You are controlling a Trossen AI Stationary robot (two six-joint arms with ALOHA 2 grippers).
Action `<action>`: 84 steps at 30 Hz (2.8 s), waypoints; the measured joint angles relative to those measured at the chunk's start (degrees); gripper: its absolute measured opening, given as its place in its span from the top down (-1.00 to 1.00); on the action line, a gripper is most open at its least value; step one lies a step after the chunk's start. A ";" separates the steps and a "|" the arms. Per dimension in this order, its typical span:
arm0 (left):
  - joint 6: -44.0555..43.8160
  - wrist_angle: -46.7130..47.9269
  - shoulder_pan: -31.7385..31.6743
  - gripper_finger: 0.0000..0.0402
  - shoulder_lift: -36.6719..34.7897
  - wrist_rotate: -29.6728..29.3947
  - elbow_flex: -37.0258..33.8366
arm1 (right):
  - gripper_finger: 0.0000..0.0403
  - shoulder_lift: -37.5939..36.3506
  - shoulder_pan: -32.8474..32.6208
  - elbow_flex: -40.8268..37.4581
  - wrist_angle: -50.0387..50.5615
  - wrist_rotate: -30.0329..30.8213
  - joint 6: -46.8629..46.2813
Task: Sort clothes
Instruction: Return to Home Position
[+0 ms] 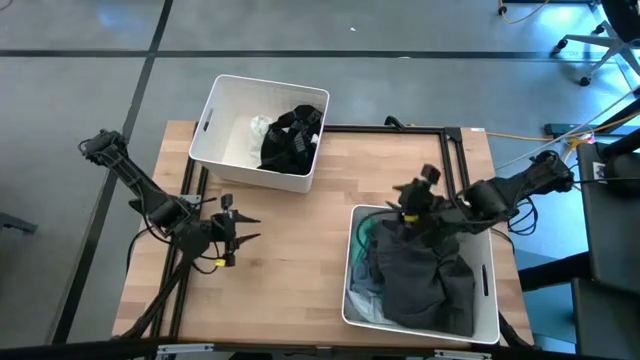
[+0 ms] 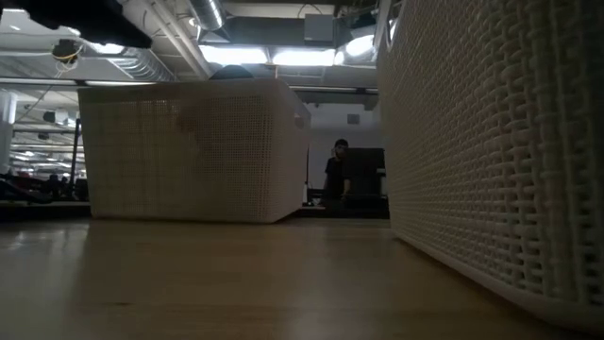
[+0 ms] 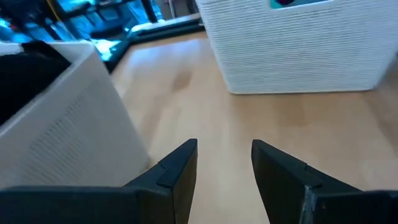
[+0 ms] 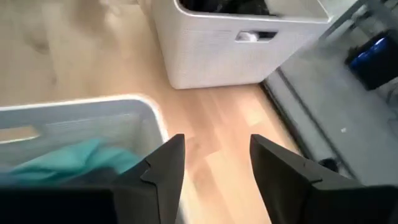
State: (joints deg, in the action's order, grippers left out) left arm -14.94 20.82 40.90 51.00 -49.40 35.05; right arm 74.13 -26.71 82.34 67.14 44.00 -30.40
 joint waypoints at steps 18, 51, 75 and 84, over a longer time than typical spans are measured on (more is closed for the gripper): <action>18.74 -17.34 -22.52 0.46 -9.88 26.62 -9.76 | 0.50 0.02 38.67 -20.47 -50.40 -57.99 36.02; 13.40 -30.46 -27.03 0.99 -37.69 32.40 -32.88 | 0.93 -0.04 47.37 -63.96 -124.17 -65.63 29.15; 13.43 -26.86 -27.03 0.98 -42.49 32.19 -32.85 | 0.93 -20.53 53.25 -81.72 -135.64 -67.61 23.10; 12.61 -25.65 -27.03 0.98 -42.49 32.21 -32.85 | 0.93 -37.12 57.24 -81.74 -116.90 -69.09 23.27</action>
State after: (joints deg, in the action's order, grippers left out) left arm -2.33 -4.83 13.87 8.51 -17.19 2.20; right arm 37.01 30.53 0.60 -49.76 -25.09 -7.13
